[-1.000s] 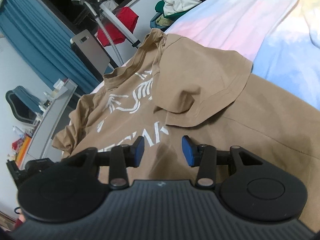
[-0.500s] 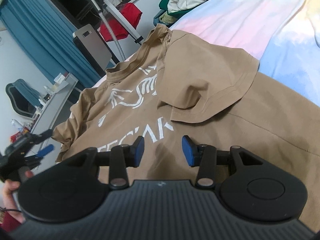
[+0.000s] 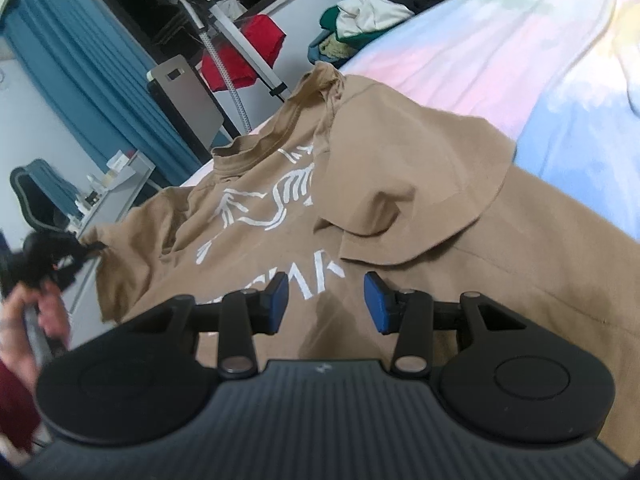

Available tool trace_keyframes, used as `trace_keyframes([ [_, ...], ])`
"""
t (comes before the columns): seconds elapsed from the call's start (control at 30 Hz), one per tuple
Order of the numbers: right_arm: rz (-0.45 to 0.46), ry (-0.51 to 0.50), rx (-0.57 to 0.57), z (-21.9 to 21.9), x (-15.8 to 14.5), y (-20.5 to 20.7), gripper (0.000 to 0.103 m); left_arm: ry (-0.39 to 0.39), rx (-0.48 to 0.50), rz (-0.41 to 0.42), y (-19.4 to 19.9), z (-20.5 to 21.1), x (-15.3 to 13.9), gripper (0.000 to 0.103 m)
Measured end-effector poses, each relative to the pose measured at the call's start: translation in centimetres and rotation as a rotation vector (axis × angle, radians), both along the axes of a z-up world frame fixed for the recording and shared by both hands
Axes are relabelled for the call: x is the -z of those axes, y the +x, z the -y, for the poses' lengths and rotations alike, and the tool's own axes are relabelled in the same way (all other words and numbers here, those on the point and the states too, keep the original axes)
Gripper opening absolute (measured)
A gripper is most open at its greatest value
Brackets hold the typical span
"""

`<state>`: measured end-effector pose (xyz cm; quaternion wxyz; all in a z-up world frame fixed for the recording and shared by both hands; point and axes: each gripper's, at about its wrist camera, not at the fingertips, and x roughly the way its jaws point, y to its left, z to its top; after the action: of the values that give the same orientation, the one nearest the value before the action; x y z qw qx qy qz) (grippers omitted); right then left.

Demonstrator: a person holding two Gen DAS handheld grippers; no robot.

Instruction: Fold clothes

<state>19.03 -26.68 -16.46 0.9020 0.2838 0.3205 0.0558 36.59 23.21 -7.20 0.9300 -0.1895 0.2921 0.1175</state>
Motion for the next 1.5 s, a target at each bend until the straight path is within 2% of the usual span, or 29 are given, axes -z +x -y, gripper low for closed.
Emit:
trace_keyframes([
  [0.13,0.026,-0.035,-0.004,-0.5,-0.4,0.0,0.045,0.073,-0.088,-0.126,3.6,-1.4,1.8,0.003],
  [0.23,0.038,-0.051,-0.002,-0.5,-0.5,0.0,0.045,0.142,-0.085,-0.189,5.0,-1.5,3.8,0.003],
  [0.33,0.05,-0.072,-0.002,-0.5,-0.6,-0.1,0.045,0.152,-0.074,-0.15,5.0,-0.8,4.2,0.004],
  [0.43,0.058,-0.085,-0.003,-0.6,-0.8,-0.2,0.045,0.095,-0.073,-0.12,3.8,-0.7,3.7,0.005],
  [0.5,0.07,-0.098,-0.006,-0.8,-1.0,-0.2,0.045,0.093,-0.06,-0.097,2.8,-0.2,3.0,0.018],
  [0.57,0.082,-0.115,-0.007,-1.1,-1.3,-0.2,0.046,0.109,-0.045,-0.087,1.3,0.2,1.9,0.039],
  [0.63,0.094,-0.13,-0.012,-1.3,-1.5,-0.2,0.046,0.134,-0.014,-0.064,-0.9,1.0,0.8,0.044],
  [0.67,0.1,-0.138,-0.017,-1.4,-1.6,-0.3,0.046,0.148,0.006,-0.051,-2.5,1.9,0.0,0.05],
  [0.73,0.111,-0.162,-0.024,-1.6,-1.8,-0.4,0.046,0.145,0.048,-0.034,-5.8,3.9,-1.3,0.055],
  [0.83,0.132,-0.197,-0.027,-1.7,-2.2,-0.5,0.046,0.123,0.122,0.004,-11.5,7.3,-3.2,0.055],
  [0.97,0.156,-0.22,-0.019,-1.5,-2.6,-0.9,0.046,0.147,0.219,0.028,-18.3,12.6,-4.9,0.056],
  [1.1,0.165,-0.245,-0.002,-0.8,-2.8,-1.5,0.046,0.182,0.311,0.045,-23.3,17.5,-4.6,0.059],
  [1.2,0.158,-0.265,0.024,0.1,-3.0,-1.8,0.046,0.215,0.402,0.042,-25.7,20.8,-3.2,0.059],
  [1.27,0.148,-0.251,0.048,0.9,-3.0,-1.9,0.046,0.198,0.438,0.015,-26.2,22.0,-1.8,0.059],
  [1.4,0.115,-0.255,0.064,2.1,-2.8,-1.3,0.046,0.203,0.475,-0.011,-26.8,22.9,-0.1,0.059],
  [1.5,0.036,-0.27,0.08,2.5,-1.4,-0.1,0.046,0.181,0.489,-0.01,-26.9,22.5,0.3,0.059],
])
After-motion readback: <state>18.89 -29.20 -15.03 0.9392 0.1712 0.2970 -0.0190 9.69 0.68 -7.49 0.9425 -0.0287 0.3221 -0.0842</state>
